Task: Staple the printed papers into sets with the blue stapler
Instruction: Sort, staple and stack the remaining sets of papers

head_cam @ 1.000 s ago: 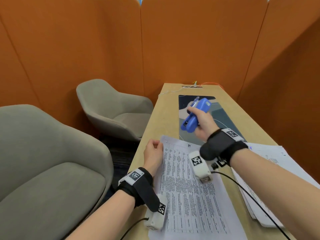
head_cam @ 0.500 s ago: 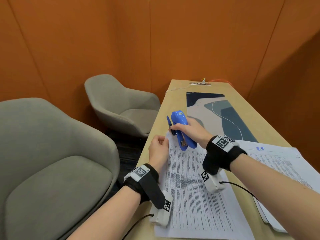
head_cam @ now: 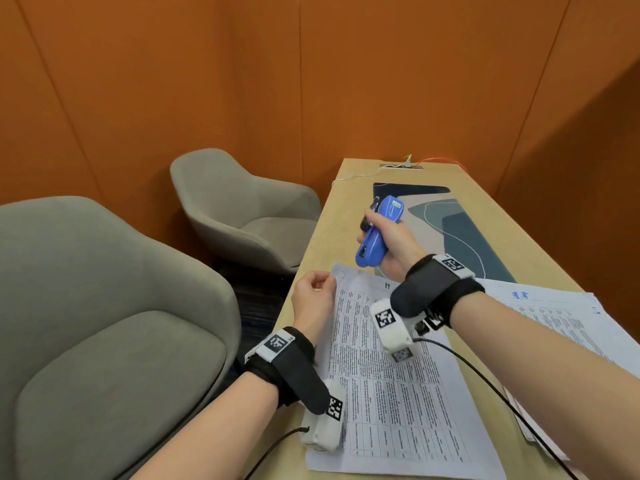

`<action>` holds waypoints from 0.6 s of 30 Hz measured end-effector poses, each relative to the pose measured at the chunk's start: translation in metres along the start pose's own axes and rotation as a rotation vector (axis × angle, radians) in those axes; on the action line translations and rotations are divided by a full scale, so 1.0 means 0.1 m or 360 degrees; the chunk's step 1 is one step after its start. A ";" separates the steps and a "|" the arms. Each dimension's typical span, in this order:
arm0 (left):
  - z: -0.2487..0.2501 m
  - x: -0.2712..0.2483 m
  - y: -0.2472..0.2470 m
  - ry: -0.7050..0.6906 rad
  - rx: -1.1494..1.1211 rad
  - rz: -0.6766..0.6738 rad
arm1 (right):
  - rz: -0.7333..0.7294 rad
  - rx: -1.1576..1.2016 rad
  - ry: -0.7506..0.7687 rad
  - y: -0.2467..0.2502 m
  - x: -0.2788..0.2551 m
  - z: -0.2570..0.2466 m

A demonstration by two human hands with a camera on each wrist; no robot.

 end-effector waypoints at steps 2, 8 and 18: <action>0.00 -0.02 0.00 0.0053 -0.0097 -0.0029 | 0.0075 0.0193 -0.0121 -0.03 0.03 0.00; 0.05 -0.02 0.05 0.0046 -0.0116 0.0033 | 0.0084 -0.0198 0.0033 -0.13 -0.01 0.06; 0.24 -0.11 0.08 -0.0082 -0.0020 0.0044 | 0.0226 -0.0376 0.0166 -0.23 -0.14 0.11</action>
Point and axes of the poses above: each hand's wrist, its own x-axis towards the middle knuckle, its own y-axis out of the back of the hand, z = x × y, the point moved 6 cm from there along x, towards the middle knuckle, and after that the axes turned 14 degrees about z, right-handed, at the moved point
